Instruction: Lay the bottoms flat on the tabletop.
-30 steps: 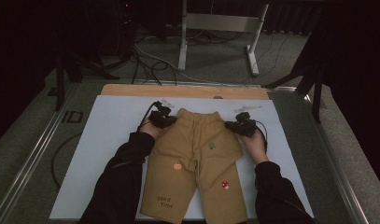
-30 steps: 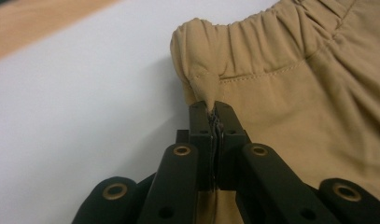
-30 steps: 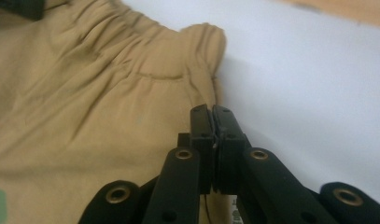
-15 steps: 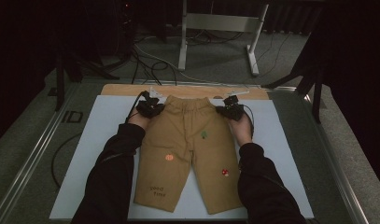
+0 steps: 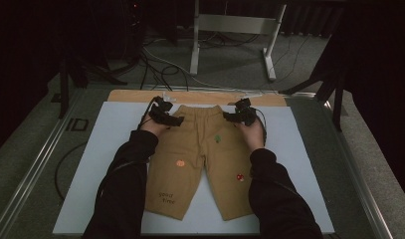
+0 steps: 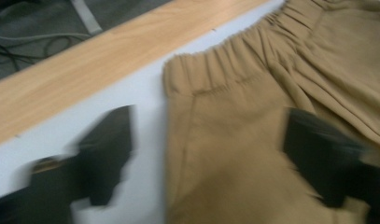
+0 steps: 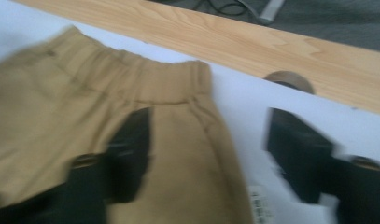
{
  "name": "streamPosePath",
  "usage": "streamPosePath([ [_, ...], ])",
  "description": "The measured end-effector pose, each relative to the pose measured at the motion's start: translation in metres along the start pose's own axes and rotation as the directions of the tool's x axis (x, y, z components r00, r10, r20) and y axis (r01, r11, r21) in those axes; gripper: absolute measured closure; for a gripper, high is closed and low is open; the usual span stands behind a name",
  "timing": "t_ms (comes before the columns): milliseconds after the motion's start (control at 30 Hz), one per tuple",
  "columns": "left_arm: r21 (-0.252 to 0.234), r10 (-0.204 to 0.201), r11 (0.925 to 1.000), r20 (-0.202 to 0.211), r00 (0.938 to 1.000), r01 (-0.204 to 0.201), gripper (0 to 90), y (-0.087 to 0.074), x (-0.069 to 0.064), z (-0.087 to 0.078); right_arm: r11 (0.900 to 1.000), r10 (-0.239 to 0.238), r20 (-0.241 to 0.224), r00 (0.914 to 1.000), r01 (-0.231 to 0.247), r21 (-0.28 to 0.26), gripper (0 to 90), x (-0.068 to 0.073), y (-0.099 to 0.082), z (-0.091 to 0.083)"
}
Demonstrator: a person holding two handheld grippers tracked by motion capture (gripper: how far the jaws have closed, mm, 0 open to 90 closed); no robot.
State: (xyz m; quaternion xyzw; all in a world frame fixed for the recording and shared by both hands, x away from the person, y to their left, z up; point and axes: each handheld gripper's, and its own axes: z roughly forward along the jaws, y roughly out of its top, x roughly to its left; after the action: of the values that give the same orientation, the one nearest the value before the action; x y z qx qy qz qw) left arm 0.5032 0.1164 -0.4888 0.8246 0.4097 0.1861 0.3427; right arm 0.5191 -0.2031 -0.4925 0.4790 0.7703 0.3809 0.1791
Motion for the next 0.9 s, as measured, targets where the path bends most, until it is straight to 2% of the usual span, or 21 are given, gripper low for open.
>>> streamPosePath([
  [33, -0.005, -0.009, 0.9999, 0.014, 0.9999, 0.009, 11.3, -0.001, 0.0, -0.001, 0.9999, 0.016, -0.026, 0.9995, -0.016, 0.003, 18.1, 0.0, 0.0, -0.001],
  [67, -0.006, -0.018, 0.9998, 0.023, 0.9996, 0.018, 6.7, -0.002, 0.001, -0.003, 0.9998, 0.004, -0.041, 0.9992, -0.004, 0.018, 11.4, 0.0, 0.0, -0.002],
  [167, -0.039, -0.032, 0.9986, 0.056, 0.9979, 0.034, 2.4, -0.004, 0.0, -0.011, 0.9986, -0.045, -0.056, 0.9974, 0.047, 0.027, 12.4, 0.003, -0.001, -0.01],
  [233, -0.043, -0.018, 0.9988, 0.077, 0.9969, 0.021, 1.6, -0.004, -0.003, -0.017, 0.999, -0.043, -0.122, 0.9917, 0.044, 0.009, 11.8, 0.004, -0.002, -0.016],
  [267, -0.042, -0.008, 0.999, 0.09, 0.9959, 0.012, 1.0, -0.004, -0.004, -0.02, 0.9986, -0.048, -0.135, 0.9897, 0.05, 0.016, 11.4, 0.005, -0.003, -0.018],
  [367, -0.042, -0.021, 0.9988, 0.124, 0.992, 0.026, 0.5, -0.003, -0.007, -0.031, 0.9965, -0.079, -0.182, 0.9802, 0.083, 0.014, 10.2, 0.01, -0.005, -0.025],
  [500, -0.04, 0.003, 0.9992, 0.151, 0.9886, 0.003, 0.4, -0.006, -0.011, -0.044, 0.9924, -0.119, -0.211, 0.9702, 0.123, 0.007, 9.8, 0.018, -0.008, -0.035],
  [567, -0.036, 0.009, 0.9994, 0.181, 0.9834, -0.003, 0.4, -0.008, -0.014, -0.05, 0.9921, -0.123, -0.223, 0.9671, 0.126, -0.001, 9.8, 0.023, -0.009, -0.04],
  [667, -0.04, 0.03, 0.999, 0.191, 0.9812, -0.022, 0.4, -0.013, -0.018, -0.059, 0.9879, -0.152, -0.243, 0.9581, 0.154, -0.011, 9.2, 0.03, -0.013, -0.047],
  [733, -0.043, 0.02, 0.999, 0.205, 0.9785, -0.012, 0.4, -0.017, -0.021, -0.064, 0.9891, -0.144, -0.263, 0.954, 0.147, -0.011, 9.2, 0.034, -0.015, -0.052],
  [800, -0.036, 0.035, 0.9989, 0.214, 0.9762, -0.028, 0.4, -0.021, -0.023, -0.068, 0.9885, -0.15, -0.26, 0.9539, 0.15, -0.018, 9.2, 0.038, -0.018, -0.057],
  [900, -0.044, 0.045, 0.9984, 0.222, 0.974, -0.036, 0.4, -0.029, -0.026, -0.076, 0.9869, -0.16, -0.287, 0.9444, 0.159, -0.027, 9.2, 0.041, -0.023, -0.064],
])
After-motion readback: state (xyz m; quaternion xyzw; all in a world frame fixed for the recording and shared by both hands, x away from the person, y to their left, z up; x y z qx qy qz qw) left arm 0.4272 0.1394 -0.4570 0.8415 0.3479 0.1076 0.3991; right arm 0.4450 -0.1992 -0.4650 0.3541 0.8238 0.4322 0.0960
